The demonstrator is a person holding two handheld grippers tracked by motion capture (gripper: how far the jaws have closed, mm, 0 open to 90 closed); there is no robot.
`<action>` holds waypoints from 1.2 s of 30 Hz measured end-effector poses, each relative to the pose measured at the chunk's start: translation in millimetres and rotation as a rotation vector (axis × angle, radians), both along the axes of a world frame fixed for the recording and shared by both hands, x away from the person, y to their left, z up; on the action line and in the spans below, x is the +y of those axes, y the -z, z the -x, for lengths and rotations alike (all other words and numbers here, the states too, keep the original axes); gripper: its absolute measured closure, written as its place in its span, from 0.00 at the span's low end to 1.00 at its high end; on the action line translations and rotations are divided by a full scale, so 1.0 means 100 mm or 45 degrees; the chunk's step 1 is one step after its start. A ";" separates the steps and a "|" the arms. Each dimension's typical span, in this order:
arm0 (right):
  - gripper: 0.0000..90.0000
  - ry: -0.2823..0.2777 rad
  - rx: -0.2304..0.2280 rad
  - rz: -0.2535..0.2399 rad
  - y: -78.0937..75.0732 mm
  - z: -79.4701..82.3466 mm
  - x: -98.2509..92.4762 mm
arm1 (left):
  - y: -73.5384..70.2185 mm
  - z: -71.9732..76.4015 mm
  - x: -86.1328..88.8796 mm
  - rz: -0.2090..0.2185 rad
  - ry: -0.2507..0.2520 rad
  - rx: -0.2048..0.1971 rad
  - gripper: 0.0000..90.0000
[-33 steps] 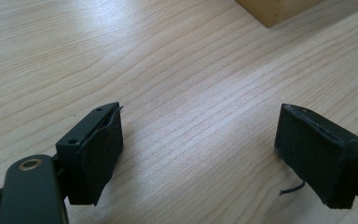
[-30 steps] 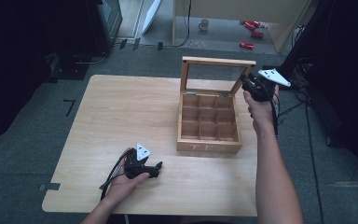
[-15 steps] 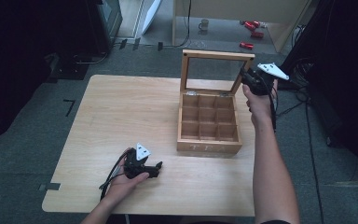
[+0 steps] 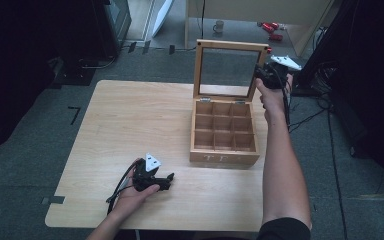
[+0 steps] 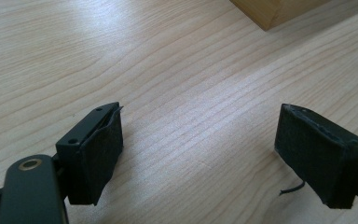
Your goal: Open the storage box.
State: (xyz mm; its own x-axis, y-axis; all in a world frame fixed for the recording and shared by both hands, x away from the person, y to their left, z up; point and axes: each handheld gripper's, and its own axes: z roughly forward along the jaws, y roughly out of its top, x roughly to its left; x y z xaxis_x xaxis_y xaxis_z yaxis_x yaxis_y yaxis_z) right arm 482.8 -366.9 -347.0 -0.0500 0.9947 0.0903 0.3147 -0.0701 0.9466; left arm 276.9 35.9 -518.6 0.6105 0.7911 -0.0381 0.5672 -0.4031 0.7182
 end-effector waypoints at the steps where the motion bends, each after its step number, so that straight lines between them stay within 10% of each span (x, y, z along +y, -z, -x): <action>1: 0.74 0.003 0.011 0.012 0.00 -0.03 0.01 | 0.00 0.00 0.00 0.002 0.000 0.001 0.18; 23: 0.72 0.034 0.140 0.055 0.20 -0.27 0.07 | 0.00 0.00 -0.01 0.002 0.003 0.002 0.18; 36: 0.50 -0.020 0.102 0.034 0.23 0.27 -0.04 | 0.00 0.01 -0.02 -0.016 0.008 -0.006 0.18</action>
